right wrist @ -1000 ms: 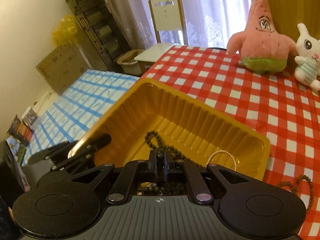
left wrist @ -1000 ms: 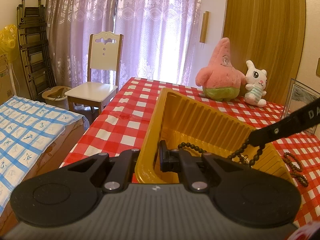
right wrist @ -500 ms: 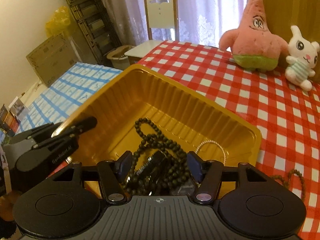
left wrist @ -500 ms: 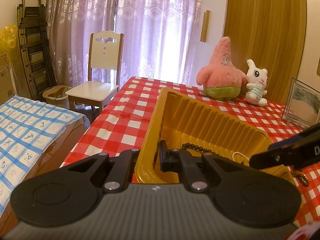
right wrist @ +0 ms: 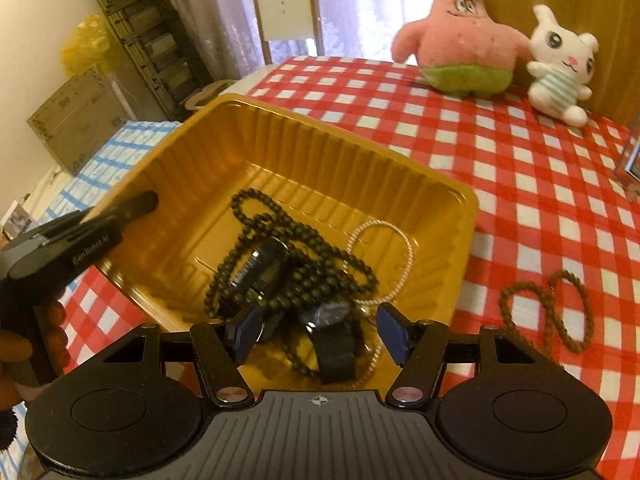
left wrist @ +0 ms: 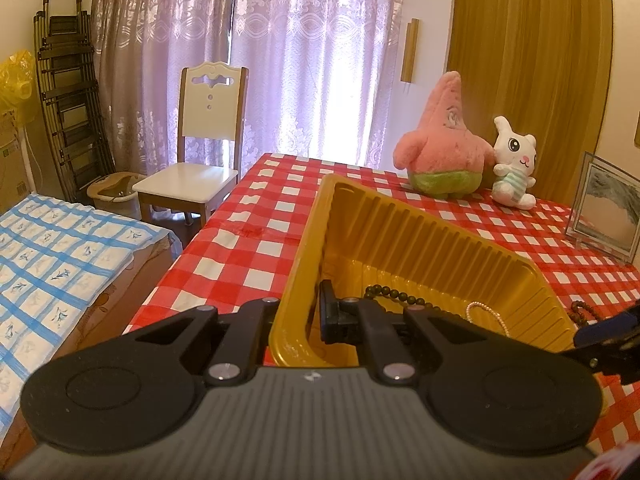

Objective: Organize jewelry
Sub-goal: 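Move the open right gripper to the small brown bead bracelet, then close the right gripper on the brown bead bracelet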

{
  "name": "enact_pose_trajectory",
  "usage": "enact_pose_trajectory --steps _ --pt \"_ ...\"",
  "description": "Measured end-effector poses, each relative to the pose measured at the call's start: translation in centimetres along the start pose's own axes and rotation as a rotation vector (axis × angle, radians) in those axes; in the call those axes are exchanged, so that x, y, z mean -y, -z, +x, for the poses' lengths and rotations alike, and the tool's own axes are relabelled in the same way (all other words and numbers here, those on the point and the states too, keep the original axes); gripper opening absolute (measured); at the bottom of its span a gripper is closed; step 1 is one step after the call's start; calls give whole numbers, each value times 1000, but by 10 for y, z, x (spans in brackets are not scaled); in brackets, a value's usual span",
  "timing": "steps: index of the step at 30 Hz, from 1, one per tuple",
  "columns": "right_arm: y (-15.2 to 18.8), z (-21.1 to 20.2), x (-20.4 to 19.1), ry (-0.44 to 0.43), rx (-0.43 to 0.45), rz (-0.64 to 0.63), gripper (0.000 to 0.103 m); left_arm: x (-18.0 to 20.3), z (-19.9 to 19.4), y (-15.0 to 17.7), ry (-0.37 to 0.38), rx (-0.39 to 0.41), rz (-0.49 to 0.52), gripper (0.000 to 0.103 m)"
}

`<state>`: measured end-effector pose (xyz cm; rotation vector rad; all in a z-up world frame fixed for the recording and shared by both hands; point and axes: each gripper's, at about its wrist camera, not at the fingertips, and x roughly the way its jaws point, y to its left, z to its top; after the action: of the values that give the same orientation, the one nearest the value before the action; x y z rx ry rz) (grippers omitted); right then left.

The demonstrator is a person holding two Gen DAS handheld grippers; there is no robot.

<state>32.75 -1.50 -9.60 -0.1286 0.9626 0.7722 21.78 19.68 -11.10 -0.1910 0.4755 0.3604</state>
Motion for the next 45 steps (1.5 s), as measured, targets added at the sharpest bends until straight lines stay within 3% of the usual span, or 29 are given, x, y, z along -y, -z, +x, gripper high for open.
enact_pose_trajectory --steps 11,23,35,39,45 --pt "23 -23 33 38 25 94 64 -6 -1 2 -8 -1 2 8" --pt "76 -53 111 200 37 233 64 -8 -6 4 -21 -3 10 8" --pt "85 -40 136 256 52 67 62 -9 -6 5 -25 -7 16 8" --pt "78 -26 138 250 34 -3 49 -7 -5 6 -29 -9 16 9" --pt "66 -7 139 258 11 -88 40 -5 -4 5 -31 -12 14 9"
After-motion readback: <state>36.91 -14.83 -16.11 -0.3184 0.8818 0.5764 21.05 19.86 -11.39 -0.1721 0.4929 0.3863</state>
